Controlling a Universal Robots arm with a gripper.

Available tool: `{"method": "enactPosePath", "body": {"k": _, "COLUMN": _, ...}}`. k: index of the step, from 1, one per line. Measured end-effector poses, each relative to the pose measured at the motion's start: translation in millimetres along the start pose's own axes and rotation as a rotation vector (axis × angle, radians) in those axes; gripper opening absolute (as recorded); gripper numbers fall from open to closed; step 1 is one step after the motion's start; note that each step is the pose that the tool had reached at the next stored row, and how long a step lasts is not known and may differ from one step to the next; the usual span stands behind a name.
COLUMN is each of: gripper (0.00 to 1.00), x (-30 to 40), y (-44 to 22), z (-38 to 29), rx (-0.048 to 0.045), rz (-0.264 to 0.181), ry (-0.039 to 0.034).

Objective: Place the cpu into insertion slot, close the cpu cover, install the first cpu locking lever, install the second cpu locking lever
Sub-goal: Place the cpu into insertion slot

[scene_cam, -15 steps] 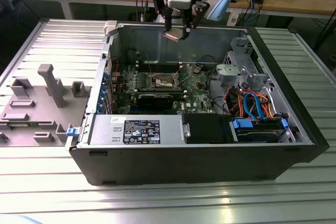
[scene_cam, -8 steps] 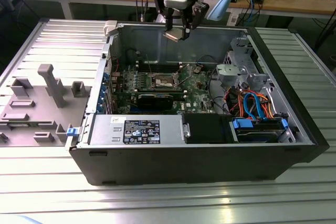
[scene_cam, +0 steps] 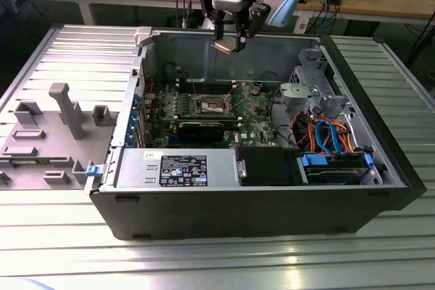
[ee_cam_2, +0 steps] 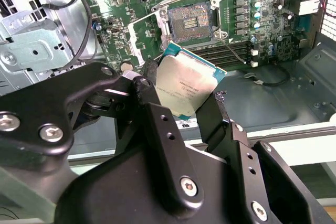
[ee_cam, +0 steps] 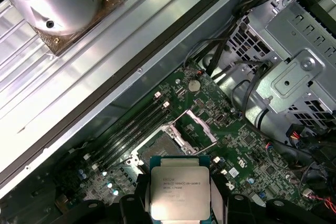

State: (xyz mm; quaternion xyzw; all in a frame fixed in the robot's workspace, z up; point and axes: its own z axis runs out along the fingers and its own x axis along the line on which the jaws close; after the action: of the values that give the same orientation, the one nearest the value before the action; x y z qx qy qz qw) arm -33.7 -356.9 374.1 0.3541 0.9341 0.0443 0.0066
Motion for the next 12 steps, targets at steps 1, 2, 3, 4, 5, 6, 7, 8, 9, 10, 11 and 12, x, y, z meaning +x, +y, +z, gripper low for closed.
{"method": "enactPosePath", "body": {"k": 1, "gripper": 0.54, "x": 0.0, "y": 0.0, "z": 0.0, "rx": -0.0001, "rz": 0.0, "ry": 0.0}}
{"method": "enactPosePath", "body": {"k": 2, "gripper": 0.54, "x": 0.0, "y": 0.0, "z": 0.0, "rx": -0.0001, "rz": 0.0, "ry": 0.0}}
{"method": "enactPosePath", "body": {"k": 3, "gripper": 0.54, "x": 0.0, "y": 0.0, "z": 0.0, "rx": 0.0, "rz": 0.001, "ry": 0.0}}
{"method": "enactPosePath", "body": {"k": 4, "gripper": 0.54, "x": 0.0, "y": 0.0, "z": 0.0, "rx": -0.0001, "rz": 0.003, "ry": -0.0002}}
{"method": "enactPosePath", "body": {"k": 5, "gripper": 0.54, "x": 0.0, "y": 0.0, "z": 0.0, "rx": -0.0001, "rz": 0.005, "ry": -0.0004}}
{"method": "enactPosePath", "body": {"k": 6, "gripper": 0.54, "x": 0.0, "y": 0.0, "z": 0.0, "rx": -0.0002, "rz": 0.009, "ry": -0.0007}}
{"method": "enactPosePath", "body": {"k": 7, "gripper": 0.54, "x": 0.0, "y": 0.0, "z": 0.0, "rx": -0.0002, "rz": 0.01, "ry": -0.0009}}
{"method": "enactPosePath", "body": {"k": 8, "gripper": 0.54, "x": 0.0, "y": 0.0, "z": 0.0, "rx": -0.0002, "rz": 0.01, "ry": -0.0009}}
{"method": "enactPosePath", "body": {"k": 9, "gripper": 0.54, "x": 0.0, "y": 0.0, "z": 0.0, "rx": -0.0002, "rz": 0.011, "ry": -0.001}}
{"method": "enactPosePath", "body": {"k": 10, "gripper": 0.54, "x": 0.0, "y": 0.0, "z": 0.1, "rx": -0.0003, "rz": 0.013, "ry": -0.0011}}
{"method": "enactPosePath", "body": {"k": 11, "gripper": 0.54, "x": 0.0, "y": 0.0, "z": 0.1, "rx": -0.0004, "rz": 0.013, "ry": -0.0011}}
{"method": "enactPosePath", "body": {"k": 12, "gripper": 0.54, "x": 0.0, "y": 0.0, "z": 0.1, "rx": -0.0003, "rz": 0.014, "ry": -0.0012}}
